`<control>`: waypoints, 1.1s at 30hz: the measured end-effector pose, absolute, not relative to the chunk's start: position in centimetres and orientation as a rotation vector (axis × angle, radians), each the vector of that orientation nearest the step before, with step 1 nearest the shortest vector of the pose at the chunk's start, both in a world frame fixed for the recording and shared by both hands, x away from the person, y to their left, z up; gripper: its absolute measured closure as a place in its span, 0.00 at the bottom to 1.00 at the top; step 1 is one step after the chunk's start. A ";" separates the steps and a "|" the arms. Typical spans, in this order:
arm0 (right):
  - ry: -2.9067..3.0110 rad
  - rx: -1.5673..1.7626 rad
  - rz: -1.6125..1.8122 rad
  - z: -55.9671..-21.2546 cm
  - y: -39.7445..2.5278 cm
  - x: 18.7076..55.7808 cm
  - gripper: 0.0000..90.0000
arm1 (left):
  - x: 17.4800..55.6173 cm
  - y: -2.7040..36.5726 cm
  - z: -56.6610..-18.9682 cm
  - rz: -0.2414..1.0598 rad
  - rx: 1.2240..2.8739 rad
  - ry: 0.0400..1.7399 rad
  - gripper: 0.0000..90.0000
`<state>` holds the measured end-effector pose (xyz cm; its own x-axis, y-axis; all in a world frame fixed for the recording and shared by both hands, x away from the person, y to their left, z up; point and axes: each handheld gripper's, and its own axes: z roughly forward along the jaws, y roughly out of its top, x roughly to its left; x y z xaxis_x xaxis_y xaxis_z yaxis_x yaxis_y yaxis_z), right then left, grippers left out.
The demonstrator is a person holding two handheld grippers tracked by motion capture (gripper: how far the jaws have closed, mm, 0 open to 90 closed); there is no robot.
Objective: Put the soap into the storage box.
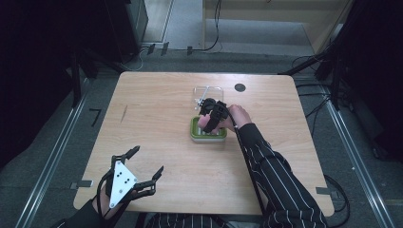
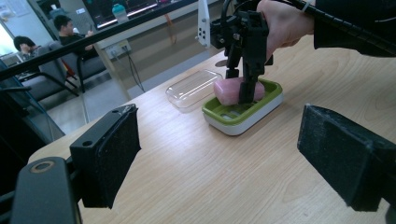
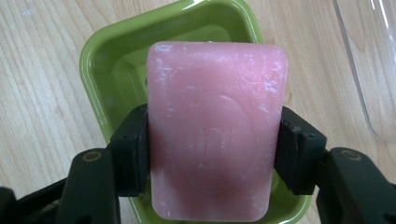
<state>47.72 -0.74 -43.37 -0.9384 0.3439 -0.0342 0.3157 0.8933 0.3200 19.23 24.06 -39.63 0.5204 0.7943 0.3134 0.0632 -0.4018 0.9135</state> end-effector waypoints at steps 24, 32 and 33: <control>2.990 0.513 0.452 -44.2 -0.5 47.8 0.43 | 19.2 24.1 -39.6 0.969 1.814 0.714 0.15; 2.999 0.506 0.450 -44.3 -0.4 47.7 0.43 | 19.2 24.1 -39.6 0.970 1.813 0.715 0.15; 2.997 0.504 0.451 -44.2 -0.4 47.7 0.43 | 19.2 24.1 -39.6 0.970 1.813 0.715 0.15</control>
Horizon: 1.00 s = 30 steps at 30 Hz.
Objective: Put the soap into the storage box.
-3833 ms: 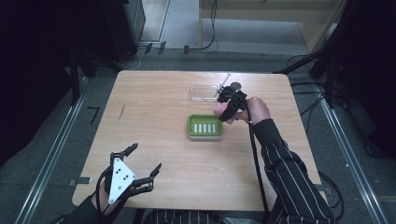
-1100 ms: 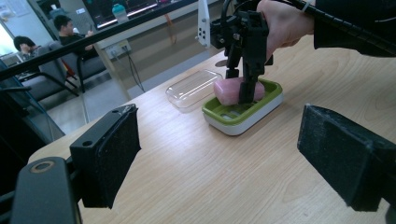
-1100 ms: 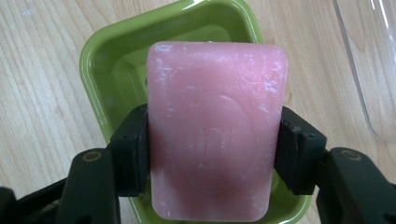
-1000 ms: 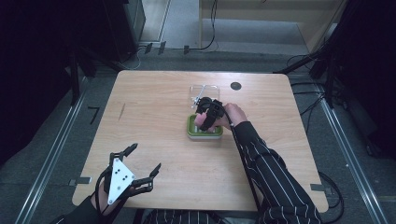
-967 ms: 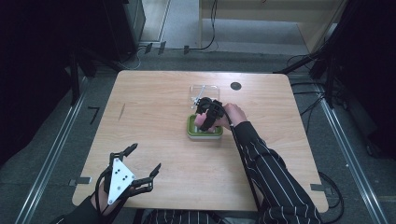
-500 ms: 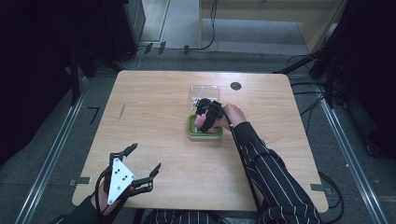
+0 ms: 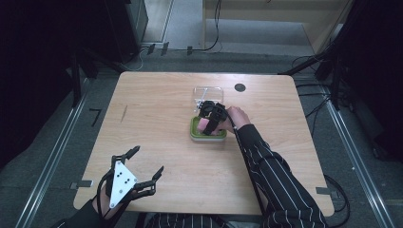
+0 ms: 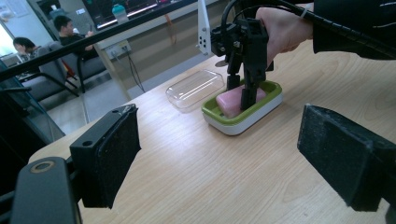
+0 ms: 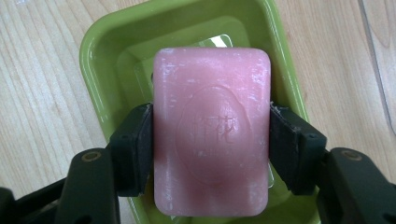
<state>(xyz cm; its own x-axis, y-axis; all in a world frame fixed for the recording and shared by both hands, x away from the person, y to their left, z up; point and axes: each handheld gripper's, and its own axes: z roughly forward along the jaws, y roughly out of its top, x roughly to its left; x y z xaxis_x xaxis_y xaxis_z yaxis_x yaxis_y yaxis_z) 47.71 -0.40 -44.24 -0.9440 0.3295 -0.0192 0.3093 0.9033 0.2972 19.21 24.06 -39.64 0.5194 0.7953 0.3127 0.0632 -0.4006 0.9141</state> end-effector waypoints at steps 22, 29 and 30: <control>2.963 0.546 0.413 -42.5 -0.9 46.9 0.29 | 19.2 24.0 -39.6 0.972 1.815 0.712 0.15; 2.911 0.624 0.379 -41.3 -1.8 46.1 0.18 | 19.2 24.0 -39.6 0.972 1.816 0.711 0.15; 2.905 0.634 0.385 -41.2 -2.1 46.1 0.16 | 19.2 24.1 -39.6 0.972 1.815 0.712 0.15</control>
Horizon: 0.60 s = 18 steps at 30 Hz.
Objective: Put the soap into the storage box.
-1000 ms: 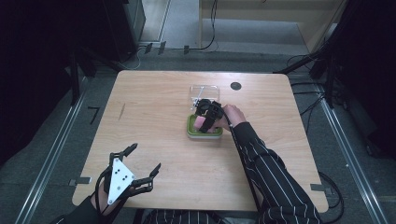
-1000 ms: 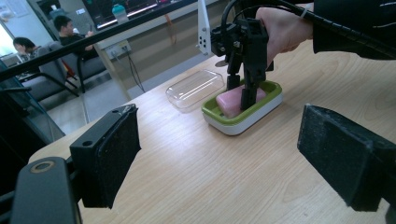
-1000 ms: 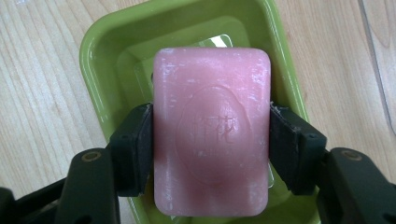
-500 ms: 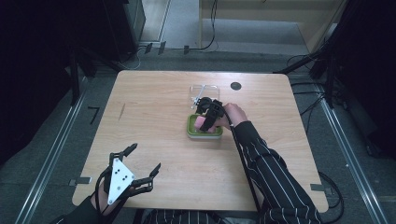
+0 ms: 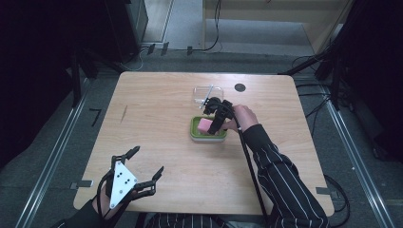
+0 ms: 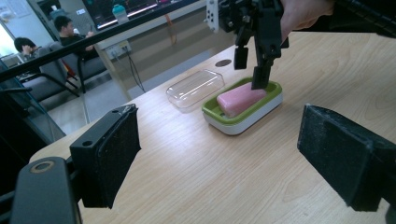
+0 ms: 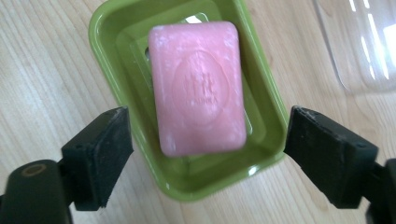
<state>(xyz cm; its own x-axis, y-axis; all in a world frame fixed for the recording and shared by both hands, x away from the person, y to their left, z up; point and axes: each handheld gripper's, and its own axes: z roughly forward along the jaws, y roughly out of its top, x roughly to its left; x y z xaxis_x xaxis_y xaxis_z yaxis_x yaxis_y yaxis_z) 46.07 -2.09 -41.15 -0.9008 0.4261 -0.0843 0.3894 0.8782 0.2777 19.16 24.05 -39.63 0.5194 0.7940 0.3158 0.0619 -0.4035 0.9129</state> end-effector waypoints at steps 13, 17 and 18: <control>2.854 0.774 0.298 -39.8 -4.5 44.3 0.09 | 19.1 24.0 -39.6 0.974 1.818 0.710 0.15; 2.836 0.817 0.271 -39.6 -5.4 43.6 0.09 | 19.1 24.0 -39.6 0.973 1.817 0.711 0.15; 2.838 0.833 0.264 -39.6 -5.6 43.5 0.08 | 19.2 24.0 -39.6 0.972 1.818 0.708 0.15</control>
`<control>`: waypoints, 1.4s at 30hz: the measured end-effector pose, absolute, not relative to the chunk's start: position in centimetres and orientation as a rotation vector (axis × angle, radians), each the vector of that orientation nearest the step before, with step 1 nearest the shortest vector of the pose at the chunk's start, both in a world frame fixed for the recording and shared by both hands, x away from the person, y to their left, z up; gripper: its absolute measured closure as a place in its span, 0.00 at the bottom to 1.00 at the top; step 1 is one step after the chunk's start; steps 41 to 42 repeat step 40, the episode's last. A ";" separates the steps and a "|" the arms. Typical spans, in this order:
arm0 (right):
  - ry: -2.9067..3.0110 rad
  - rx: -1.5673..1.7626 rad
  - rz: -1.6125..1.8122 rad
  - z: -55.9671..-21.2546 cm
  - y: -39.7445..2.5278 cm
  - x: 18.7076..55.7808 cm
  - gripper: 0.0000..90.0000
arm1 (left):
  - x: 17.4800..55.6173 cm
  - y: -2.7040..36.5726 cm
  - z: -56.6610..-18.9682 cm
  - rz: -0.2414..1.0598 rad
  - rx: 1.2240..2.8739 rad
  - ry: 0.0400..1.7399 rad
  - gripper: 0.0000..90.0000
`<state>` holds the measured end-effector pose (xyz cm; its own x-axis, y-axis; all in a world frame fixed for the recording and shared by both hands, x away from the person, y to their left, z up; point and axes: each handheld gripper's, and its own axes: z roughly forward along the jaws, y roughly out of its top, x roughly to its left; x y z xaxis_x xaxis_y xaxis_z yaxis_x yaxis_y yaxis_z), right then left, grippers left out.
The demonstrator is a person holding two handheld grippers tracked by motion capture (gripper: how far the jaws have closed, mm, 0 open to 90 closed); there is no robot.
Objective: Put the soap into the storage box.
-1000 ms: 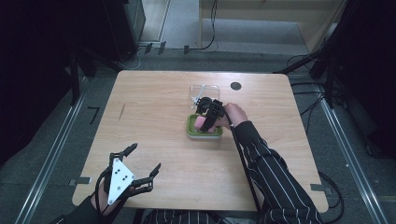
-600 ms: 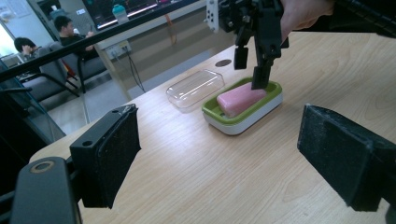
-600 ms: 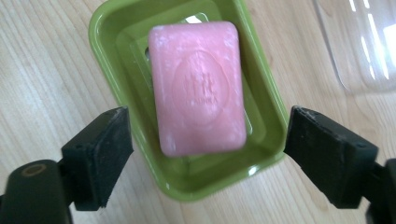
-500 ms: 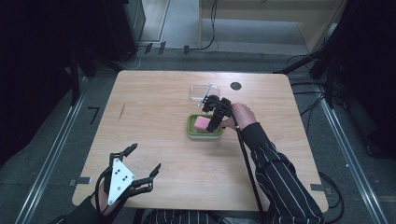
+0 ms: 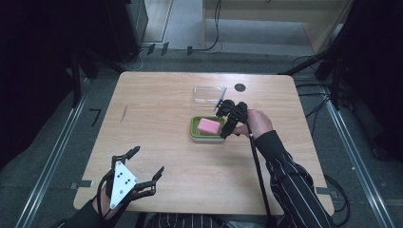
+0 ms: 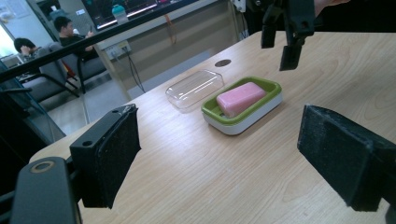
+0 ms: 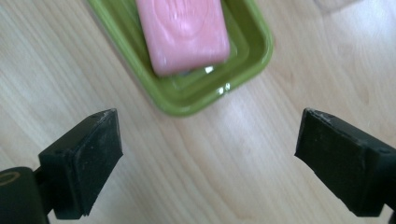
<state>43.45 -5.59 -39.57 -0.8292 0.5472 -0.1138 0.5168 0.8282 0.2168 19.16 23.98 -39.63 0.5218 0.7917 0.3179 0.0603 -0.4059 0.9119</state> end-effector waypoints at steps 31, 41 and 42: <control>2.766 1.038 0.094 -42.6 -14.2 37.0 0.07 | 19.2 23.9 -39.6 0.976 1.824 0.707 0.15; 2.777 1.027 0.112 -43.6 -14.8 35.9 0.08 | 19.2 23.8 -39.6 0.978 1.825 0.704 0.15; 2.777 1.027 0.112 -43.6 -14.8 35.9 0.08 | 19.2 23.8 -39.6 0.978 1.825 0.704 0.15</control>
